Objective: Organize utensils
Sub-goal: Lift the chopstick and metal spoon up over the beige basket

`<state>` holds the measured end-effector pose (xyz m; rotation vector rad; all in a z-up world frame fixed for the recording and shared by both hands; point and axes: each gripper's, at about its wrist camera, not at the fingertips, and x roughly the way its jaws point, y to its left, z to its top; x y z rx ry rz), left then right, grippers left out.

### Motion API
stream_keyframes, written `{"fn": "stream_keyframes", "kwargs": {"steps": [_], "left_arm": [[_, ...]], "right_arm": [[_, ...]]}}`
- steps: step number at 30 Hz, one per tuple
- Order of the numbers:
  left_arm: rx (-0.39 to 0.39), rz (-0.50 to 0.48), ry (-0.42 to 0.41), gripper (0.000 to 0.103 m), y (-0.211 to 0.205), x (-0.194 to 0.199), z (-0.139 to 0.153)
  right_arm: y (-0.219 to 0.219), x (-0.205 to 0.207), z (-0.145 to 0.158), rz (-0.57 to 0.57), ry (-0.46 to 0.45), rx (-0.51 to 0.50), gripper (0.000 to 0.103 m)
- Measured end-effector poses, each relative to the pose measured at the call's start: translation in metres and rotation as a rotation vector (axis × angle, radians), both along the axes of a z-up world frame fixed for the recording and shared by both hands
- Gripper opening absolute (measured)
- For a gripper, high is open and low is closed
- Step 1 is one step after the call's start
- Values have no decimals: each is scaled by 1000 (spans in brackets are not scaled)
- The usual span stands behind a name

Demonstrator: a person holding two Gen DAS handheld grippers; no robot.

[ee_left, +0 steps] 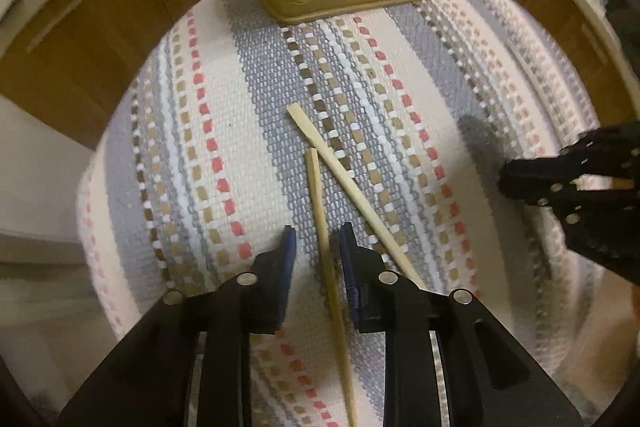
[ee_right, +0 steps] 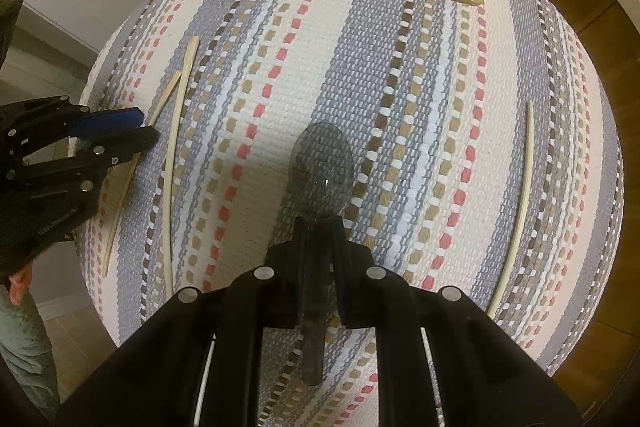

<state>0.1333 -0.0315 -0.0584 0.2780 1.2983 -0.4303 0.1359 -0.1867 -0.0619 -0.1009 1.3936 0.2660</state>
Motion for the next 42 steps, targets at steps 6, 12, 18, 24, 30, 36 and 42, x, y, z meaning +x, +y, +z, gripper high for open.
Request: {"fn": "stream_keyframes", "kwargs": {"steps": [6,12,18,24,30,36,42], "left_arm": [[-69,42,-79,2,-2,-6,5],[-336,123,-242,2,20,-20,57],[-532,168,-439,2,31,-31,116],[-592,219,-685,2,27,-32,175],[-637,254,-890,2,11,-18,216],[-691,300,-1025,2,-1,8,226],[-707,351,-1061,2,-5,38,209]], "right_arm": [[-3,-27,6,36,-49,78,10],[-32,-47,43,36,-194,257,10],[-61,-61,94,36,-415,353,10],[-77,-70,158,0,-718,368,10],[-84,-48,207,-104,-955,377,10],[-91,-18,226,-175,-1106,352,10],[-90,18,224,-212,-1261,225,10]]}}
